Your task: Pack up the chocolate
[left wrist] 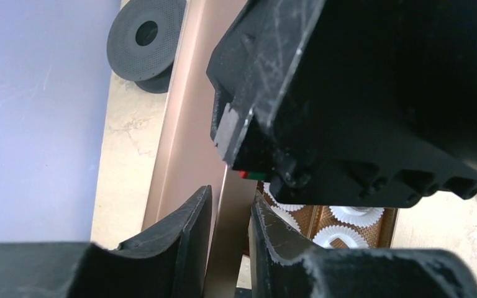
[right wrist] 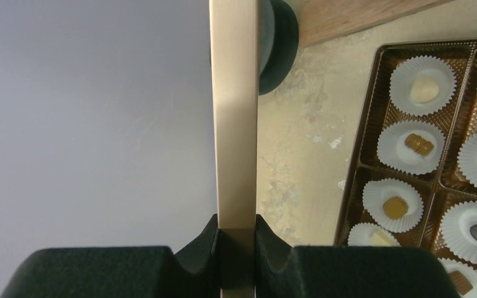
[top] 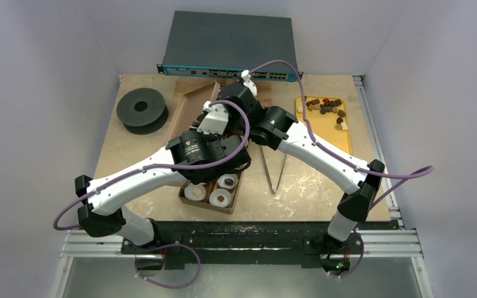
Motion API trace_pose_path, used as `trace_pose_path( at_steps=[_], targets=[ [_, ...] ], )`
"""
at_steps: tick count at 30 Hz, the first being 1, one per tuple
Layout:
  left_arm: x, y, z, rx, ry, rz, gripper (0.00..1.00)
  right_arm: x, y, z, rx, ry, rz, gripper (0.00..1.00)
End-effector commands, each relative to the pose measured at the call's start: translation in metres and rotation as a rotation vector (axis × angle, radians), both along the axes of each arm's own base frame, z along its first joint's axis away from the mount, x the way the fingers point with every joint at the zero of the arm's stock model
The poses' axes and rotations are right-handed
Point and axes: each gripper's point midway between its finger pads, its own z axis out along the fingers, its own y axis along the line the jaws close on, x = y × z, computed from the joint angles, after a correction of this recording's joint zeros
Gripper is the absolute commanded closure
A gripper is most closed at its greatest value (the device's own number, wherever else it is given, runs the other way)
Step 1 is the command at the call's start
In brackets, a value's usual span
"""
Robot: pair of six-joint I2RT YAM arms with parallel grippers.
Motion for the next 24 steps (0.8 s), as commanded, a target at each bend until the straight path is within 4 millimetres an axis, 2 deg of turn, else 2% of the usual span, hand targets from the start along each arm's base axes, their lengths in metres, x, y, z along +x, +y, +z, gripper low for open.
trace_pose_path(
  at_steps=[1, 4, 5, 7, 11, 12, 13, 16, 20, 24],
  targets=[
    [-0.009, 0.049, 0.003, 0.275, 0.057, 0.018, 0.81, -0.003, -0.008, 0.032, 0.080, -0.050, -0.040, 1.00],
    [-0.007, 0.053, 0.004, 0.281, 0.056, 0.030, 0.95, -0.003, -0.009, 0.028, 0.079, -0.049, -0.042, 1.00],
    [-0.007, 0.054, 0.004, 0.281, 0.057, 0.033, 1.00, -0.004, -0.010, 0.028, 0.081, -0.052, -0.042, 0.97],
    [-0.007, 0.059, 0.004, 0.269, 0.062, 0.047, 1.00, -0.005, -0.011, 0.029, 0.083, -0.064, -0.036, 0.81],
    [-0.013, 0.066, 0.007, 0.195, 0.087, 0.050, 1.00, -0.009, -0.019, 0.040, 0.105, -0.133, -0.017, 0.34],
    [-0.013, 0.063, 0.009, 0.149, 0.085, 0.030, 1.00, -0.013, -0.019, 0.044, 0.122, -0.153, 0.005, 0.23],
    [-0.013, 0.061, 0.010, 0.108, 0.090, 0.006, 1.00, -0.014, -0.024, 0.051, 0.138, -0.182, 0.011, 0.18],
    [-0.013, 0.051, 0.009, -0.055, 0.112, -0.072, 1.00, -0.019, -0.038, 0.067, 0.177, -0.257, 0.007, 0.10],
    [-0.017, 0.039, 0.018, -0.275, 0.107, -0.160, 1.00, -0.023, -0.061, 0.081, 0.195, -0.311, 0.001, 0.05],
    [-0.023, 0.035, 0.043, -0.466, 0.046, -0.205, 1.00, -0.023, -0.076, 0.073, 0.268, -0.353, 0.100, 0.02]
  ],
)
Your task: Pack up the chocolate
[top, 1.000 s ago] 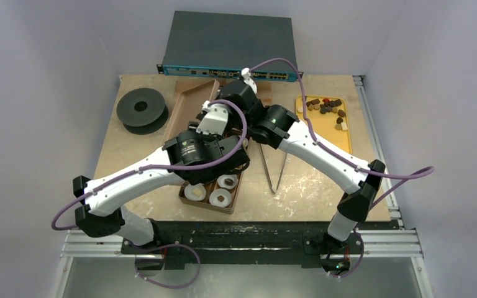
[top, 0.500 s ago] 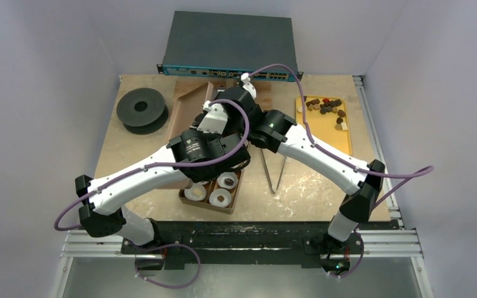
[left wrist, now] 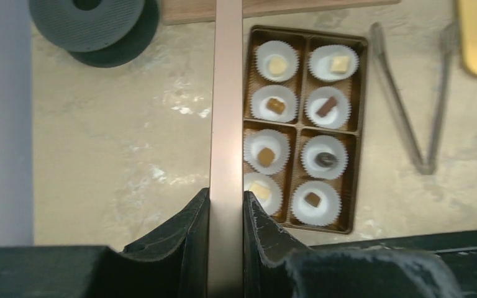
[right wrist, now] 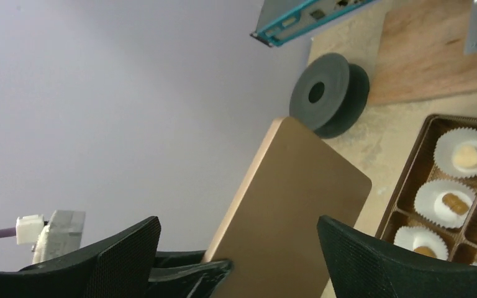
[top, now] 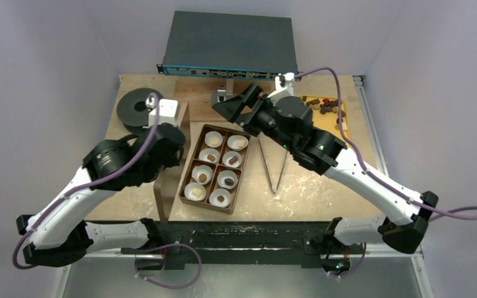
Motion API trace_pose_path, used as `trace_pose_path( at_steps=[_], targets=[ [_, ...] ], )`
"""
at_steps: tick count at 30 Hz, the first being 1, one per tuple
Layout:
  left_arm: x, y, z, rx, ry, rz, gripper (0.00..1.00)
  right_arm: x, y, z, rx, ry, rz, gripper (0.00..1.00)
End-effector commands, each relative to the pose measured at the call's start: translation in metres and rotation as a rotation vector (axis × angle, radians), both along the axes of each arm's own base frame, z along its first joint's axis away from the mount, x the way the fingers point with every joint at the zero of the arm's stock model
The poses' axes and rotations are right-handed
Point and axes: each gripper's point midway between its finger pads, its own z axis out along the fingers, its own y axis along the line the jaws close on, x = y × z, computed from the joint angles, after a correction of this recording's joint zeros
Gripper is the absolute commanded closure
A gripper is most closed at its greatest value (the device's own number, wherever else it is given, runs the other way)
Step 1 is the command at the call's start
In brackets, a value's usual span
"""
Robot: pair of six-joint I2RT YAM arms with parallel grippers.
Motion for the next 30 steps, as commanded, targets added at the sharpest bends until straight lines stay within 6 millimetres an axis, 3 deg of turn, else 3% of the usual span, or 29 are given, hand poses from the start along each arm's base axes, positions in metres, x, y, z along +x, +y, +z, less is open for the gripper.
trace_pose_path(
  at_steps=[1, 8, 13, 20, 27, 30],
  targets=[
    [0.000, -0.028, 0.037, -0.280, -0.091, -0.104, 1.00, 0.002, -0.016, 0.007, 0.084, -0.117, 0.108, 0.01],
    [-0.014, -0.030, 0.110, -0.717, -0.277, -0.139, 1.00, -0.011, -0.030, -0.049, 0.133, -0.163, 0.198, 0.01],
    [-0.025, -0.025, 0.155, -0.946, -0.374, -0.160, 1.00, -0.024, -0.035, -0.066, 0.250, -0.185, 0.229, 0.01],
    [-0.029, -0.034, 0.174, -1.125, -0.395, -0.181, 1.00, -0.033, -0.033, -0.041, 0.460, -0.269, 0.280, 0.01],
    [-0.023, -0.050, 0.171, -1.193, -0.344, -0.204, 1.00, -0.040, -0.050, -0.034, 0.543, -0.302, 0.242, 0.01],
    [-0.018, -0.061, 0.167, -1.244, -0.299, -0.232, 1.00, -0.040, -0.048, -0.032, 0.521, -0.313, 0.251, 0.01]
  ],
)
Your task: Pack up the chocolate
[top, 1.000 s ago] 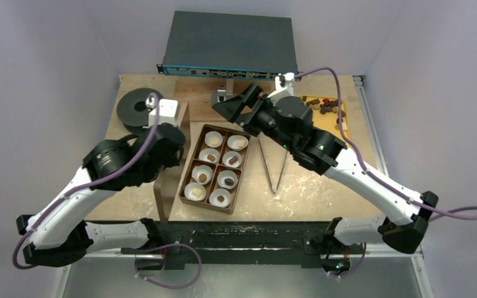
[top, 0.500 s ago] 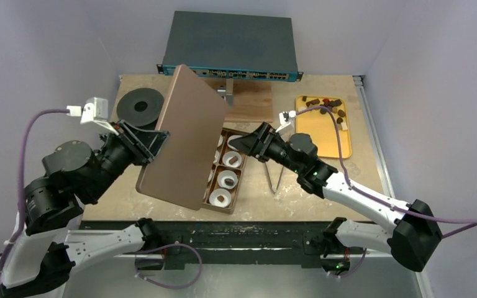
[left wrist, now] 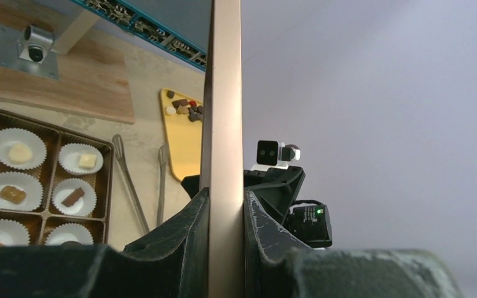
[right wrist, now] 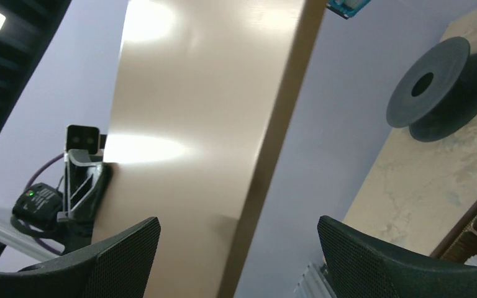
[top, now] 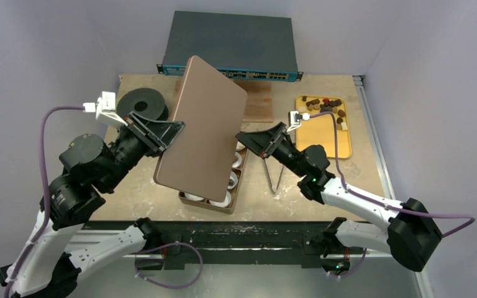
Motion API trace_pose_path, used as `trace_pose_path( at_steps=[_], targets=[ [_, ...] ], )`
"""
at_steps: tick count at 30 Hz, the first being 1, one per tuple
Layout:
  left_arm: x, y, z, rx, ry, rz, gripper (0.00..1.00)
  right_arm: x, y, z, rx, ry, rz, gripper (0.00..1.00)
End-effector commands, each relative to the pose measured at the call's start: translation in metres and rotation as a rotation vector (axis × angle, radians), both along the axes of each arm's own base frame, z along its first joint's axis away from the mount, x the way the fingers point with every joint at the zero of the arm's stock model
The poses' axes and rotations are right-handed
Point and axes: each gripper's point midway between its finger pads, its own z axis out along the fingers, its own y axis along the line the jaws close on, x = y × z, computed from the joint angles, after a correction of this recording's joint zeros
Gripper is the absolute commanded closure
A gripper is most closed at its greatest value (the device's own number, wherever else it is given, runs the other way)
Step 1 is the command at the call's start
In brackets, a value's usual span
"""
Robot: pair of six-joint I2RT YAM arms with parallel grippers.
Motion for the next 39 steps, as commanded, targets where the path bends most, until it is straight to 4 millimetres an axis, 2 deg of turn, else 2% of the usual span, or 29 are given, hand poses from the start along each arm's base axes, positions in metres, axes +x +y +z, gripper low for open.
trace_pose_path(
  at_steps=[1, 5, 7, 12, 16, 22, 24, 26, 27, 31, 34, 37, 39],
  targets=[
    [-0.002, -0.022, 0.035, -0.202, -0.048, -0.124, 1.00, -0.008, -0.008, 0.036, 0.088, -0.089, 0.002, 0.01],
    [0.005, -0.033, 0.022, -0.266, -0.005, -0.188, 1.00, -0.007, -0.002, 0.038, 0.093, -0.093, 0.028, 0.01],
    [0.007, -0.034, 0.015, -0.287, 0.009, -0.200, 1.00, -0.009, 0.000, 0.040, 0.099, -0.099, 0.044, 0.01],
    [0.016, -0.030, -0.012, -0.325, 0.070, -0.226, 1.00, -0.016, -0.006, 0.040, 0.122, -0.113, 0.052, 0.09],
    [0.022, -0.028, -0.047, -0.347, 0.140, -0.256, 1.00, -0.023, -0.011, 0.034, 0.128, -0.121, 0.060, 0.30],
    [0.018, -0.025, -0.104, -0.270, 0.235, -0.262, 1.00, -0.025, -0.009, 0.013, 0.102, -0.086, 0.078, 0.64],
    [0.017, -0.022, -0.119, -0.213, 0.273, -0.244, 0.94, -0.025, -0.009, 0.007, 0.097, -0.068, 0.085, 0.76],
    [0.018, -0.015, -0.136, -0.145, 0.309, -0.204, 0.76, -0.024, -0.007, 0.000, 0.078, -0.043, 0.087, 0.87],
    [0.018, -0.011, -0.144, -0.111, 0.332, -0.180, 0.66, -0.022, -0.006, -0.004, 0.068, -0.027, 0.085, 0.91],
    [0.021, 0.013, -0.179, 0.081, 0.428, -0.067, 0.47, -0.017, -0.005, -0.020, 0.049, 0.040, 0.075, 0.98],
    [0.024, 0.038, -0.197, 0.214, 0.475, 0.044, 0.43, -0.011, -0.004, -0.033, 0.038, 0.100, 0.054, 1.00],
    [0.029, 0.058, -0.203, 0.308, 0.488, 0.129, 0.40, -0.006, -0.004, -0.047, 0.046, 0.170, 0.036, 1.00],
    [0.035, 0.063, -0.204, 0.346, 0.494, 0.155, 0.40, -0.001, -0.003, -0.054, 0.055, 0.211, 0.021, 1.00]
  ],
)
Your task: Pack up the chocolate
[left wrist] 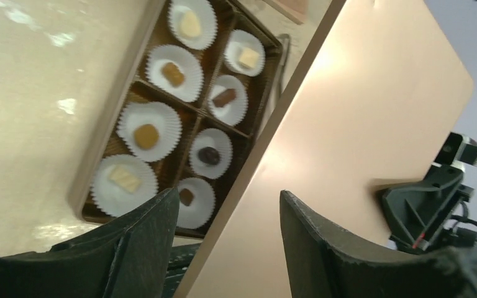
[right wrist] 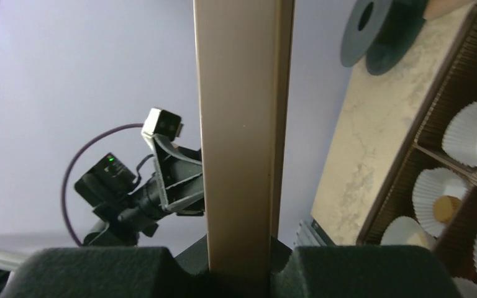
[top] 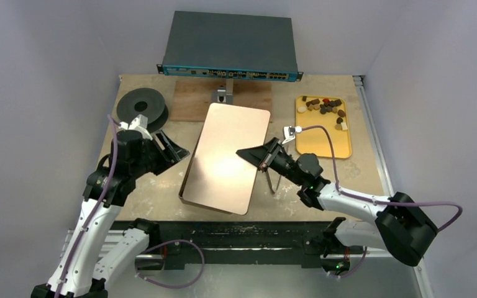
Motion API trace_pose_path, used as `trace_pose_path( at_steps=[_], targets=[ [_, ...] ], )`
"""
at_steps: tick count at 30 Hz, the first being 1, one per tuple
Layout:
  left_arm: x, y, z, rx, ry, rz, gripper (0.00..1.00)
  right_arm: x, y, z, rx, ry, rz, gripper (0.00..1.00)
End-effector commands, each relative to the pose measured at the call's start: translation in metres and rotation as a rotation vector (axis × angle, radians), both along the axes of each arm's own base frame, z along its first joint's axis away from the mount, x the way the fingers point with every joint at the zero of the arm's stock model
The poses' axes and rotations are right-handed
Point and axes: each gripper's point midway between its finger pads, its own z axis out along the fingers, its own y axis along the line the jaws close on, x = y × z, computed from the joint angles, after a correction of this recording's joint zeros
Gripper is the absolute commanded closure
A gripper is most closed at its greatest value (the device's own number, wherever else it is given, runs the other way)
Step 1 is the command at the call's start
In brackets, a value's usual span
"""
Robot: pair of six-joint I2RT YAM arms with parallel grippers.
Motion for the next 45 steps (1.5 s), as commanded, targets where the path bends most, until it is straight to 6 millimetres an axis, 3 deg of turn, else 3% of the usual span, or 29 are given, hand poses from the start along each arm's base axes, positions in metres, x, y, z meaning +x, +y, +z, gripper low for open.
trace_pose_path(
  at_steps=[1, 9, 16, 24, 33, 45],
  targets=[
    [0.008, 0.033, -0.002, 0.210, -0.012, 0.069, 0.40, 0.009, -0.001, 0.008, 0.091, 0.052, -0.044, 1.00],
    [0.036, 0.038, -0.011, 0.298, 0.022, 0.084, 0.40, 0.030, 0.030, -0.015, 0.164, 0.180, -0.020, 1.00],
    [0.057, 0.043, -0.026, 0.368, 0.060, 0.093, 0.40, 0.051, 0.051, -0.028, 0.165, 0.171, -0.032, 1.00],
    [0.076, 0.054, -0.043, 0.394, 0.107, 0.101, 0.41, 0.063, 0.067, -0.057, 0.138, 0.160, -0.021, 1.00],
    [0.092, 0.062, -0.070, 0.382, 0.170, 0.090, 0.42, 0.063, 0.064, -0.092, 0.065, 0.176, -0.032, 1.00],
    [0.093, 0.054, -0.104, 0.352, 0.246, 0.047, 0.44, 0.058, 0.053, -0.117, 0.029, 0.205, -0.028, 1.00]
  ],
)
